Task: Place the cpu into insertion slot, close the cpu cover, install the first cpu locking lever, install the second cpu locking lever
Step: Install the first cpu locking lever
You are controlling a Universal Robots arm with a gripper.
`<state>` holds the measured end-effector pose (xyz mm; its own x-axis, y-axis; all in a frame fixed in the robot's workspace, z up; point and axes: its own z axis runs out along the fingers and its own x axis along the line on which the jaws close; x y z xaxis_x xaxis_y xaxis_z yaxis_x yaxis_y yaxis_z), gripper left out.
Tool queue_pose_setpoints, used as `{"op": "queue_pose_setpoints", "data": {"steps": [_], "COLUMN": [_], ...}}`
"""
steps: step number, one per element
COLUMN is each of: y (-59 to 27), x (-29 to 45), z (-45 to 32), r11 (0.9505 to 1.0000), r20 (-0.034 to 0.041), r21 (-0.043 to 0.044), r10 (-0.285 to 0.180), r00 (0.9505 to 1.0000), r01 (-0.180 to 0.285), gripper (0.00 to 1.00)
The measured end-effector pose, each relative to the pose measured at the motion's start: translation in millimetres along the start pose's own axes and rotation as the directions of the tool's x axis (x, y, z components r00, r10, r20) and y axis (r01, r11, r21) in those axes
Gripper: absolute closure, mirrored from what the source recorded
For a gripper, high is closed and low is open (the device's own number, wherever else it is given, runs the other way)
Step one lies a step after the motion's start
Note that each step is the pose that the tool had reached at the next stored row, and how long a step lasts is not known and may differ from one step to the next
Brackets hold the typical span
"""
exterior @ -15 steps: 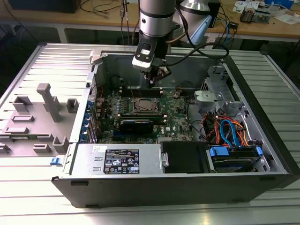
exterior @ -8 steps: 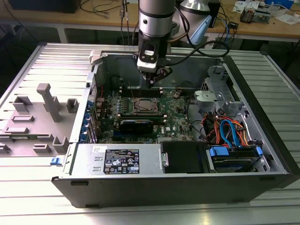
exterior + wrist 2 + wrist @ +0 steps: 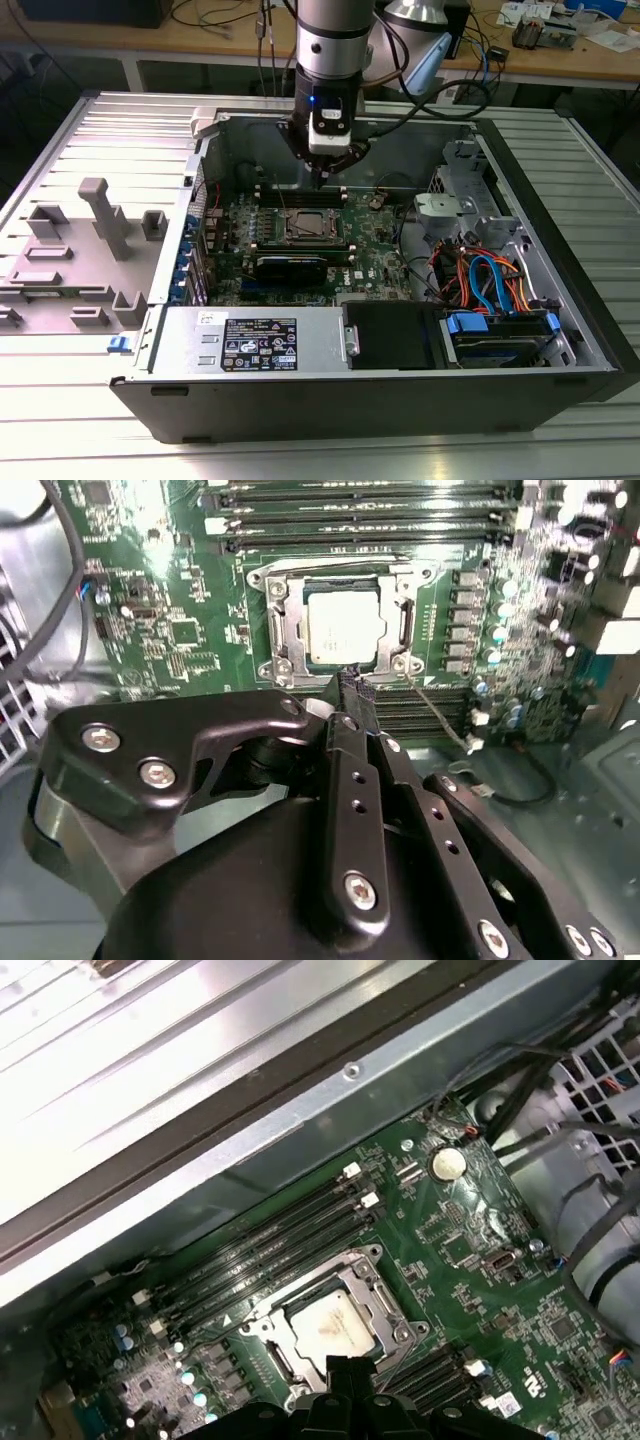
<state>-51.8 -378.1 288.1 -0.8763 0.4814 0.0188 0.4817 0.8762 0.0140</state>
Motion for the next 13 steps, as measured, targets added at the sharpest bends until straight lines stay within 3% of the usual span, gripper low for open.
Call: {"op": "queue_pose_setpoints", "data": {"steps": [4,7,8,9,10,11,12,13], "y": [0.0,0.0,-0.1,-0.1,-0.4,-1.1,-3.3,-4.9], "x": [0.0,0.0,0.2,0.2,0.7,2.0,6.1,9.0], "z": [0.1,0.1,0.1,0.1,0.1,0.3,0.4,0.4], "r11": [0.9948,0.9869,0.9743,0.9743,0.969,0.954,0.949,0.9472], "r20": [-0.0015,-0.0025,-0.0035,-0.0034,-0.0039,-0.0047,-0.0047,-0.0044], "r21": [0.0018,0.0029,0.0044,0.0044,0.0048,0.0055,0.0055,0.0056], "r10": [-0.102,-0.161,-0.225,-0.225,-0.247,-0.3,-0.315,-0.321], "r00": [0.9948,0.9869,0.9743,0.9743,0.9691,0.954,0.949,0.9472], "r01": [0.102,0.161,0.225,0.225,0.247,0.3,0.315,0.321], "gripper": [0.89,0.89,0.89,0.89,0.89,0.89,0.89,0.89]}}
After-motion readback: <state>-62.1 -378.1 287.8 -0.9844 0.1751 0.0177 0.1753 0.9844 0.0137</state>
